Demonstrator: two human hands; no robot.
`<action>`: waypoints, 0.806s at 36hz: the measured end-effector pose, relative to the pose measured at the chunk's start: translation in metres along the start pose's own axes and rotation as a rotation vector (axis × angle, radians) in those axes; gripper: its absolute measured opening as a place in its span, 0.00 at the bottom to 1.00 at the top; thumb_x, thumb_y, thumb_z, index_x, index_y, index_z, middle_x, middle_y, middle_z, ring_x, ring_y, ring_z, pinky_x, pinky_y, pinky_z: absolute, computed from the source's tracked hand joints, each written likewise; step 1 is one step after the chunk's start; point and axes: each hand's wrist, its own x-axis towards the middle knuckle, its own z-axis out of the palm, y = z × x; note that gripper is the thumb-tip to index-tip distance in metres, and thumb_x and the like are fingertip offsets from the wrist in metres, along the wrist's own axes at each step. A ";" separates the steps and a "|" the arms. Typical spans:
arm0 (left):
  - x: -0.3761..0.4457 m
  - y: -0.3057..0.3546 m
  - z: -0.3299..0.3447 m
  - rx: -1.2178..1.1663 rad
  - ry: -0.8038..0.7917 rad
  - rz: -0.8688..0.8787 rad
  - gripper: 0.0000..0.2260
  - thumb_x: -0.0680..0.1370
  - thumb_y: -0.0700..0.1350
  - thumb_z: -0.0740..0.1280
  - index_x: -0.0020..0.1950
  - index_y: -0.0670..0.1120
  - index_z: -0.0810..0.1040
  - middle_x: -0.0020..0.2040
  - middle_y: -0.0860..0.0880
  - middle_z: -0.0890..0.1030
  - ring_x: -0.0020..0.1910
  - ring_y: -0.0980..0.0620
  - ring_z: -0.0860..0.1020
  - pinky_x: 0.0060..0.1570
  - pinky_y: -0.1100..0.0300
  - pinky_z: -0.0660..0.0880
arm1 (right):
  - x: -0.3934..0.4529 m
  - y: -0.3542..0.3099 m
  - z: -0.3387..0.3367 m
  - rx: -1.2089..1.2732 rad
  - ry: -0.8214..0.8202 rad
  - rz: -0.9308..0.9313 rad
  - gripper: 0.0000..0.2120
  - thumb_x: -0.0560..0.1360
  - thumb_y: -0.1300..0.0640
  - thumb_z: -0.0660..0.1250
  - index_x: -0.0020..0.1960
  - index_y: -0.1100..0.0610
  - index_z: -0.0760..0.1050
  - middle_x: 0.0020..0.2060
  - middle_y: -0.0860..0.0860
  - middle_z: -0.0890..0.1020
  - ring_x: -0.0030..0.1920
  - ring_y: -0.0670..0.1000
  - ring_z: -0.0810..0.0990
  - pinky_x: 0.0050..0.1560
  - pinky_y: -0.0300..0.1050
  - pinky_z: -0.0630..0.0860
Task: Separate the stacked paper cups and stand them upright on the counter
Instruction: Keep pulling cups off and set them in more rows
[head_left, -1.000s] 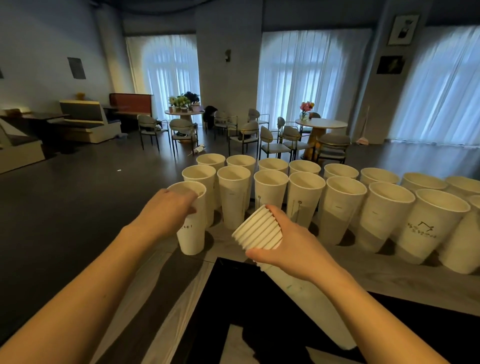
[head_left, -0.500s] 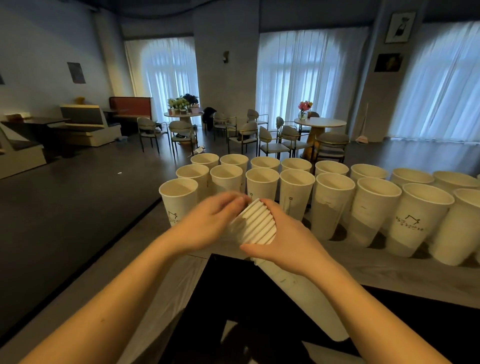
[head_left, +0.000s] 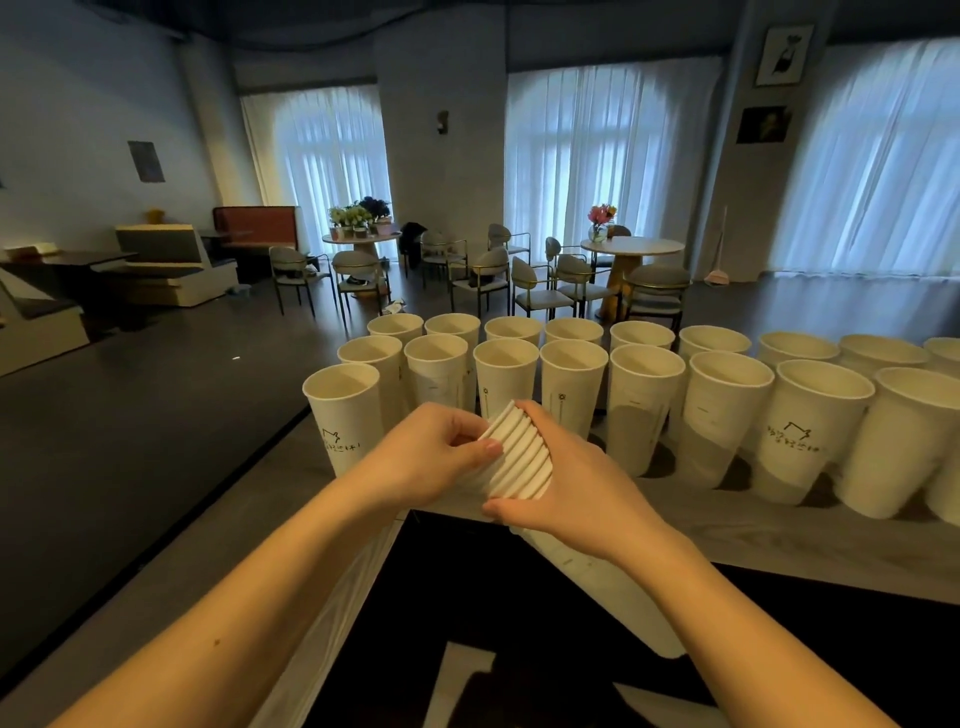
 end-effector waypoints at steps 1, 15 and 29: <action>0.000 0.000 0.000 -0.003 0.017 -0.001 0.06 0.79 0.45 0.68 0.47 0.49 0.84 0.39 0.54 0.84 0.36 0.63 0.78 0.39 0.67 0.72 | -0.001 0.002 0.000 0.006 0.008 -0.007 0.49 0.64 0.30 0.75 0.76 0.32 0.49 0.63 0.41 0.74 0.59 0.46 0.75 0.58 0.53 0.79; 0.024 -0.025 -0.033 0.493 0.373 0.076 0.03 0.80 0.44 0.65 0.46 0.50 0.74 0.43 0.53 0.79 0.43 0.54 0.78 0.37 0.63 0.72 | -0.016 0.030 -0.019 -0.215 -0.049 0.205 0.52 0.64 0.28 0.72 0.77 0.34 0.43 0.64 0.47 0.72 0.62 0.53 0.74 0.60 0.58 0.77; 0.052 -0.067 -0.034 0.987 0.246 0.144 0.13 0.78 0.46 0.68 0.62 0.49 0.75 0.60 0.47 0.80 0.60 0.48 0.77 0.56 0.55 0.76 | -0.016 0.027 -0.023 -0.150 -0.025 0.169 0.53 0.65 0.28 0.72 0.77 0.33 0.42 0.69 0.44 0.69 0.66 0.50 0.71 0.64 0.54 0.74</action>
